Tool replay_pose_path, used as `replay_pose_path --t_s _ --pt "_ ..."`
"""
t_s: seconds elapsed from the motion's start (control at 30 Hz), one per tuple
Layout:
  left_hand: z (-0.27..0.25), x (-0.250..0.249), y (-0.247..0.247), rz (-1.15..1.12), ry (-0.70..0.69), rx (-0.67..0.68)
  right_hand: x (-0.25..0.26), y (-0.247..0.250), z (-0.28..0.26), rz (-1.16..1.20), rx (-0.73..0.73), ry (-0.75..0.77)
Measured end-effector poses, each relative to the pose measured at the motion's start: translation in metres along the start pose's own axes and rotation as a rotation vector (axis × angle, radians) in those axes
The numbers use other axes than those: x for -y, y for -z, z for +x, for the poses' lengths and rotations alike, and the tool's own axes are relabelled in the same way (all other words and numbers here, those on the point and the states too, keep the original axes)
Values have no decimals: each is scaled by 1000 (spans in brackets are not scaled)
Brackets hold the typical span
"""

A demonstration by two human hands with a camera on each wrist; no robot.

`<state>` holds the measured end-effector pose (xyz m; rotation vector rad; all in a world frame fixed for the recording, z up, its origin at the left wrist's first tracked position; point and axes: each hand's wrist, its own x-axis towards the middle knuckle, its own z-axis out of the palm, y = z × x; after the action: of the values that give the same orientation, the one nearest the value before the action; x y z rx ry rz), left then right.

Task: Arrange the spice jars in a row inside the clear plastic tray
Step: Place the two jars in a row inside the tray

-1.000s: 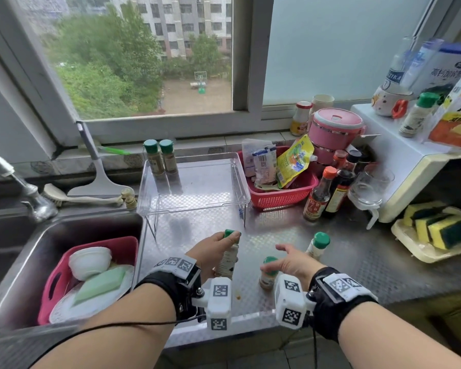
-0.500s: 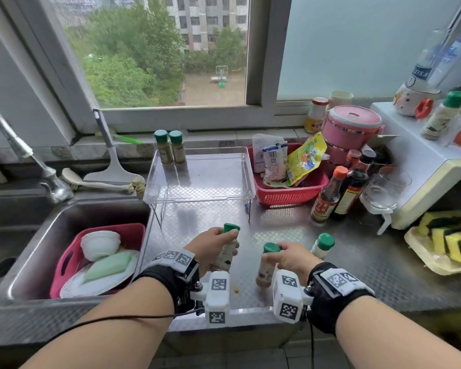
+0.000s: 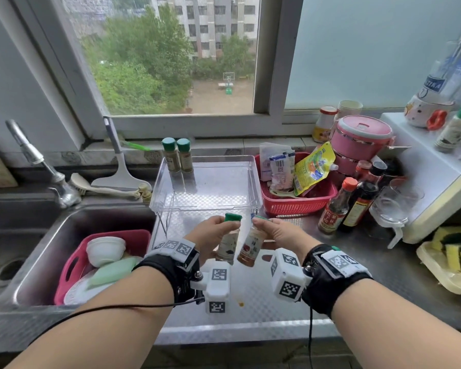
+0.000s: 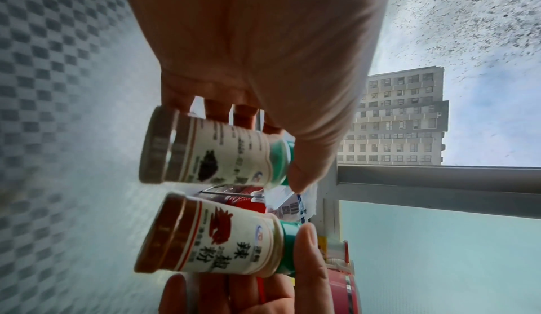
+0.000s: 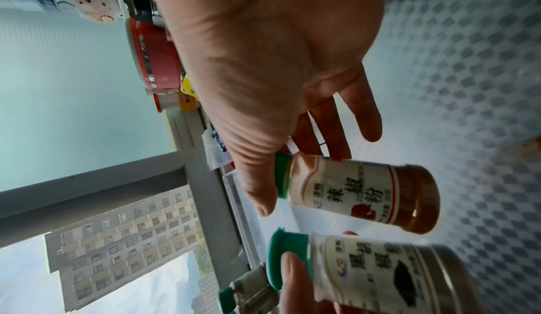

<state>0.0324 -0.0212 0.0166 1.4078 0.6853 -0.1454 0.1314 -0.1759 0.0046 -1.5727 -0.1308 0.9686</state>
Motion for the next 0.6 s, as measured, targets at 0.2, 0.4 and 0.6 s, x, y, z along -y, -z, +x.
replay_pose_path --t_s 0.2,0.4,0.6 --pt "10 -30 31 -1 -104 -82 34 -20 19 -78 -10 82" --pt "19 -62 60 87 -180 -98 74 -39 36 -79 13 156" --pt "29 -109 84 256 -318 -107 106 -51 54 -64 -14 213"
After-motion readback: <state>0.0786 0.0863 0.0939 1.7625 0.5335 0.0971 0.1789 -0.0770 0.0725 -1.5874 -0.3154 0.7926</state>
